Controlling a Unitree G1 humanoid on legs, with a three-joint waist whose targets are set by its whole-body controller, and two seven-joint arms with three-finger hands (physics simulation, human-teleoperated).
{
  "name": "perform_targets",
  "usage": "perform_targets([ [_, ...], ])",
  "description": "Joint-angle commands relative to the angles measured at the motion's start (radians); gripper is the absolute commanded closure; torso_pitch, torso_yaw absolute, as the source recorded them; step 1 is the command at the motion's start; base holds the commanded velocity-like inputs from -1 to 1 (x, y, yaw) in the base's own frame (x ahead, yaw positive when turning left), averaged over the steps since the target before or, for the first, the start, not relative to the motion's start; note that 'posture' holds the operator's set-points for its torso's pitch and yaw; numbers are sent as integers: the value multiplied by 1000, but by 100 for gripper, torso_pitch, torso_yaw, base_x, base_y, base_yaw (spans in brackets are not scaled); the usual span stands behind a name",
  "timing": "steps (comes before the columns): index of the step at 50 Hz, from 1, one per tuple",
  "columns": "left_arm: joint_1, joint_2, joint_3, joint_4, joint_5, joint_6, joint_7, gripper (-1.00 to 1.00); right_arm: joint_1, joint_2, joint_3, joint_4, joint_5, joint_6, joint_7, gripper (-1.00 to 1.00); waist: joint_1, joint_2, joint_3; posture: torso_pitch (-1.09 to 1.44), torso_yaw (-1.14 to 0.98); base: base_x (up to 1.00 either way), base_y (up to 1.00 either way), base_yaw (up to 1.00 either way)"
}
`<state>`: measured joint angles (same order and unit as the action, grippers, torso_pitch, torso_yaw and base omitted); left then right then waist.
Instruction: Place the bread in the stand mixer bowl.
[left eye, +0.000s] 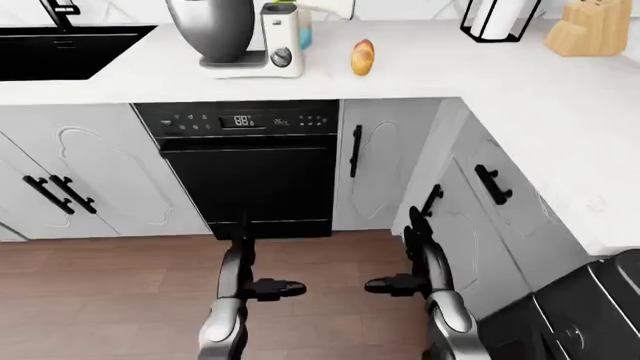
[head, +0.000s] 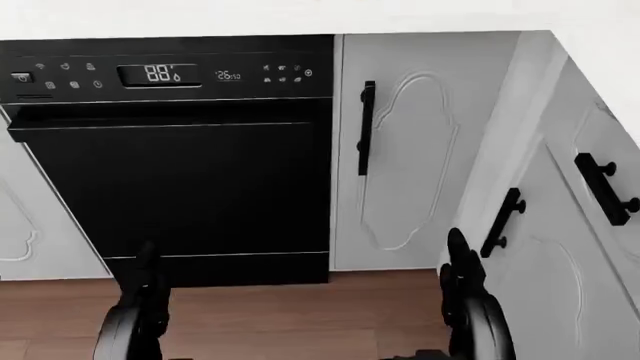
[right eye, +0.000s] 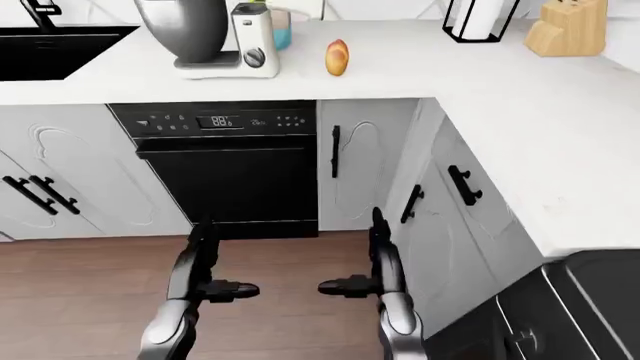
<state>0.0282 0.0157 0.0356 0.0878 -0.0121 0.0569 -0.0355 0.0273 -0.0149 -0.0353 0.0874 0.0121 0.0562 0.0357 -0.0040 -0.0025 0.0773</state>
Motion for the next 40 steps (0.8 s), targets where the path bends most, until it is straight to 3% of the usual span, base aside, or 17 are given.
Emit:
perform_targets([
  [1,1,6,-6,-172,0,-22,-9,-100,-22,-2,5,-132,-11,-32,-12,-100,-2,-8,-1,0,0,0,0,0],
  [3,9,5,-9,-194,8,-15,-14,-100,-12,-1,6,-169,-20,-31,-21,-100,9,-1,-63,0,0,0,0,0],
  [5,15,3,-10,-221,14,-1,-16,-100,-16,-1,5,-182,-26,-24,-24,-100,8,-7,-21,0,0,0,0,0],
  [7,19,3,-9,-253,16,19,-18,-100,-21,-2,5,-193,-29,-19,-23,-100,9,-7,-68,0,0,0,0,0],
  [8,21,2,-9,-268,15,28,-20,-100,-23,-3,7,-197,-35,-15,-24,-100,9,-6,-74,0,0,0,0,0],
  [25,-55,11,16,-656,-6,363,-18,-100,-47,-5,24,-501,-152,158,-28,-100,9,-3,-93,0,0,0,0,0],
  [27,-46,8,12,-667,-7,345,-19,-100,-61,-7,25,-536,-169,190,-25,-100,10,-3,-92,0,0,0,0,0],
  [31,-84,18,28,-797,-26,476,-14,-100,-91,-15,15,-561,-187,219,-14,-100,8,-1,-88,0,0,0,0,0],
  [36,-83,20,33,-877,-37,516,-13,-100,-96,-14,15,-588,-201,231,-7,-100,7,-3,-83,0,0,0,0,0],
  [37,-86,20,34,-890,-39,525,-12,-100,-98,-13,16,-589,-204,234,-7,-100,8,3,-101,0,0,8,0,0],
  [38,-88,20,35,-898,-41,533,-12,-100,-100,-13,16,-591,-206,236,-7,-100,9,5,-76,0,0,9,0,0],
  [40,-93,21,33,-936,-45,566,-9,-100,-104,-12,18,-595,-212,243,-6,-100,9,6,-60,0,0,14,0,0],
])
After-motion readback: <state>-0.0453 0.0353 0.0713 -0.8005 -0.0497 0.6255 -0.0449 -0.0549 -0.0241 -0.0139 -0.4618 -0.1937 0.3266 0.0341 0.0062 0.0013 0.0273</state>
